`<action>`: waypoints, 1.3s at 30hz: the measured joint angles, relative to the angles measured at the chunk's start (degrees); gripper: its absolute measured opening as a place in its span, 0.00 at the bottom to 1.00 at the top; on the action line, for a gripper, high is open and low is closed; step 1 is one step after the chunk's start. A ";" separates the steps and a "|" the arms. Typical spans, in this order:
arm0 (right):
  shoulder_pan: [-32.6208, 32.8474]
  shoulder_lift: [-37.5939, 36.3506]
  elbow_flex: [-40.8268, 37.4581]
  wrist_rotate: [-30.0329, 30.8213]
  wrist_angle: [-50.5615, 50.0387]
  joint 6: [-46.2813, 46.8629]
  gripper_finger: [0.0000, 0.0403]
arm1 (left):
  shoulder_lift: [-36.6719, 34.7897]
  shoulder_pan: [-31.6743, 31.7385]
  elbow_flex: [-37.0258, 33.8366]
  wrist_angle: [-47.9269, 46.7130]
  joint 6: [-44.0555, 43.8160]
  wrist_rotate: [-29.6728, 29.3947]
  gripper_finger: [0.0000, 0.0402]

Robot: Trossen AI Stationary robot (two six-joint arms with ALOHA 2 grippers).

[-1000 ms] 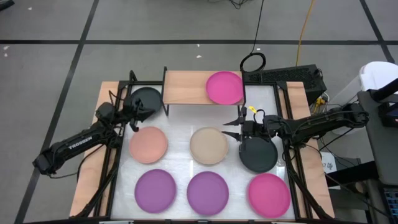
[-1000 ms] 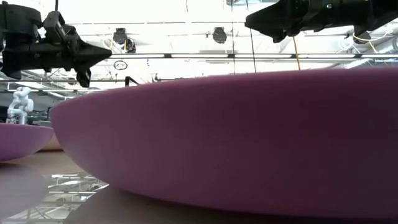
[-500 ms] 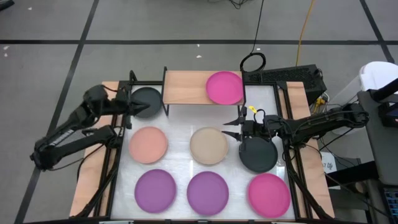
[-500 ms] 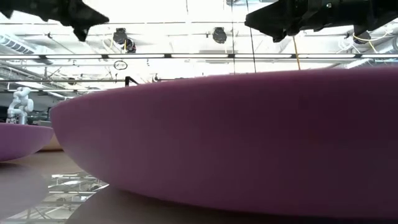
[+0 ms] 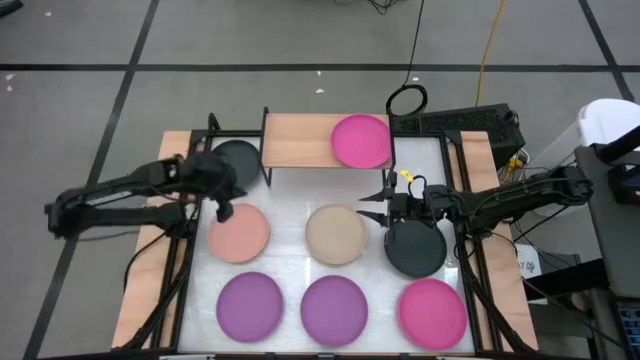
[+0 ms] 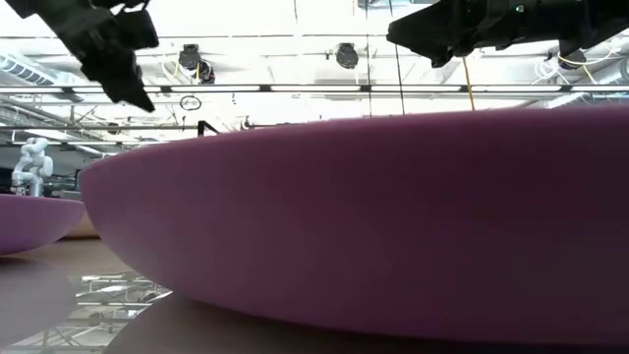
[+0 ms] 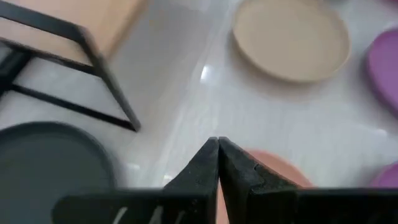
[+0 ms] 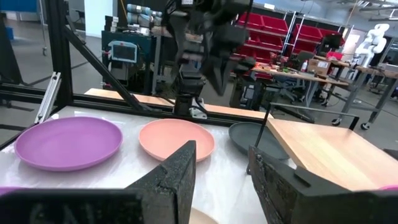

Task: Place and stack plates onto a shelf
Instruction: Stack the light pink plate on top of the pink plate on the shelf

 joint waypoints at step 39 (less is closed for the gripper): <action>-0.04 -0.02 0.00 0.04 -0.03 0.54 0.32 | 45.20 -28.26 15.86 -1.78 -37.84 -11.82 0.41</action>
